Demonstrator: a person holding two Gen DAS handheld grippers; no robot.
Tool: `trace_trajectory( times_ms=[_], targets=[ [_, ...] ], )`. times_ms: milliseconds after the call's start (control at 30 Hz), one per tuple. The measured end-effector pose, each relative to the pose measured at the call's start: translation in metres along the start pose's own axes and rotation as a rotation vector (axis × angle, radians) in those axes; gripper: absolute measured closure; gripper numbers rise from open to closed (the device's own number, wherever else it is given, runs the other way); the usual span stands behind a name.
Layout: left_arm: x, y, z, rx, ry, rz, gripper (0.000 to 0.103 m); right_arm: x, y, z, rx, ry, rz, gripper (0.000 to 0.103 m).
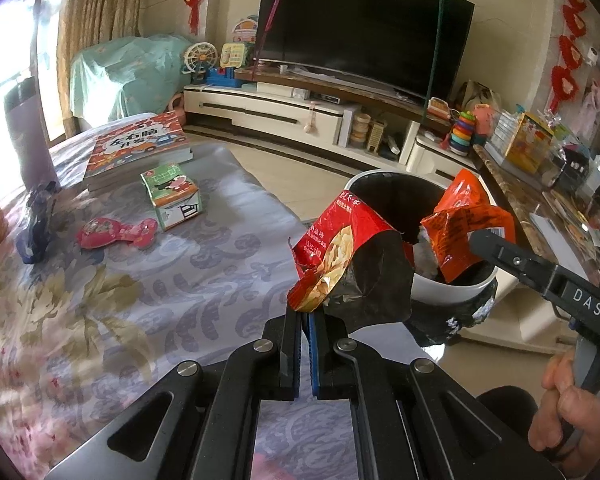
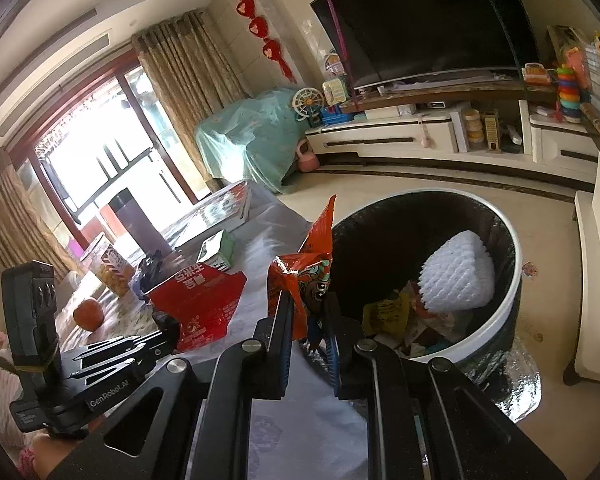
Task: Collect trash
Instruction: 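Carry the red chip bag and orange snack bag over the trash bin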
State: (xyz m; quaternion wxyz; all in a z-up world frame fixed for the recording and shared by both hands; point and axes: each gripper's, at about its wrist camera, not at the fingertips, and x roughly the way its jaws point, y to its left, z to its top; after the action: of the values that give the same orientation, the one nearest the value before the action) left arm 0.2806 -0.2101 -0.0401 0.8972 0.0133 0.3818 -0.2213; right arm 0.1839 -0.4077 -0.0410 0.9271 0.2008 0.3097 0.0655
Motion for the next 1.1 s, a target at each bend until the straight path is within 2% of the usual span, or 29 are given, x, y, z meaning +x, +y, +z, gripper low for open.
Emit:
trace_trajectory(
  times_ms=[533, 1100],
  targets=[
    [0.02, -0.034, 0.022, 0.079, 0.012, -0.031, 0.102, -0.008, -0.036, 0.011, 0.027, -0.014, -0.064, 0.089],
    [0.057, -0.071, 0.053, 0.161, 0.046, -0.049, 0.102, 0.005, -0.067, 0.026, 0.034, 0.032, -0.104, 0.089]
  ],
)
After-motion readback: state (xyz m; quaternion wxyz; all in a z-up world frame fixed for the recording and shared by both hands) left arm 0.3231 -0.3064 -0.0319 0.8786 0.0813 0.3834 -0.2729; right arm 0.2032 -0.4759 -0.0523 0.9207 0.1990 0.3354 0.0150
